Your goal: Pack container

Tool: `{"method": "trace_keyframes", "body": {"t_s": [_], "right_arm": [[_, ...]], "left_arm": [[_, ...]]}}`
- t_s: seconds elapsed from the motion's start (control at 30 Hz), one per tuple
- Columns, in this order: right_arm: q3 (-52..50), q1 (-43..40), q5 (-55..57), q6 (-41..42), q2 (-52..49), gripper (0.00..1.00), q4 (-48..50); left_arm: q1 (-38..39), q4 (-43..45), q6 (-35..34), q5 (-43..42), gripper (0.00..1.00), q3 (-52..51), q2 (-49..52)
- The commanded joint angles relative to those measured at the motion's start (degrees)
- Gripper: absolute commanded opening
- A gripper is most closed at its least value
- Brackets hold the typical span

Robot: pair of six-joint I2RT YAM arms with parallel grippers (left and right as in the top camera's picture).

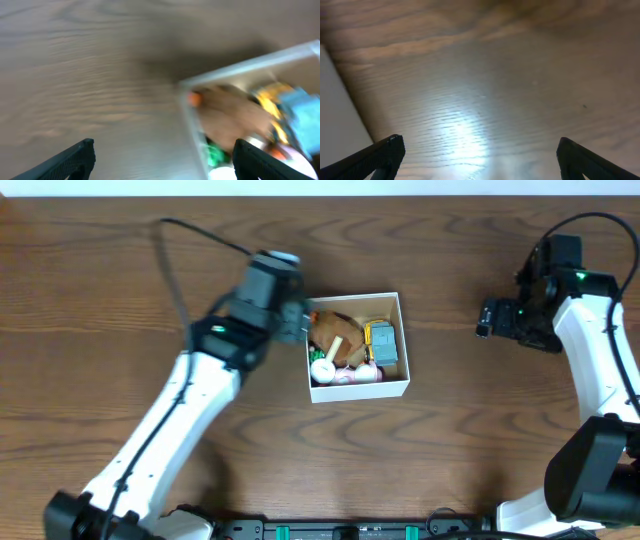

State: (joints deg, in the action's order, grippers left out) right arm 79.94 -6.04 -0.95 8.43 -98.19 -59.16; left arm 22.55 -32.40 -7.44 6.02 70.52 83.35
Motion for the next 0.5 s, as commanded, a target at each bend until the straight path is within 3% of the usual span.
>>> {"method": "trace_keyframes", "body": {"t_s": [0.0, 0.47], "right_arm": [[-0.2, 3.7, -1.2, -3.3, 0.2, 0.99, 1.2], [-0.3, 9.1, -0.9, -3.8, 0.2, 0.99, 2.6]], "left_arm": [[-5.4, -1.6, -7.5, 0.4, 0.84, -0.2, -0.3], [-9.9, -5.4, -8.3, 0.7, 0.82, -1.0, 1.5]]}}
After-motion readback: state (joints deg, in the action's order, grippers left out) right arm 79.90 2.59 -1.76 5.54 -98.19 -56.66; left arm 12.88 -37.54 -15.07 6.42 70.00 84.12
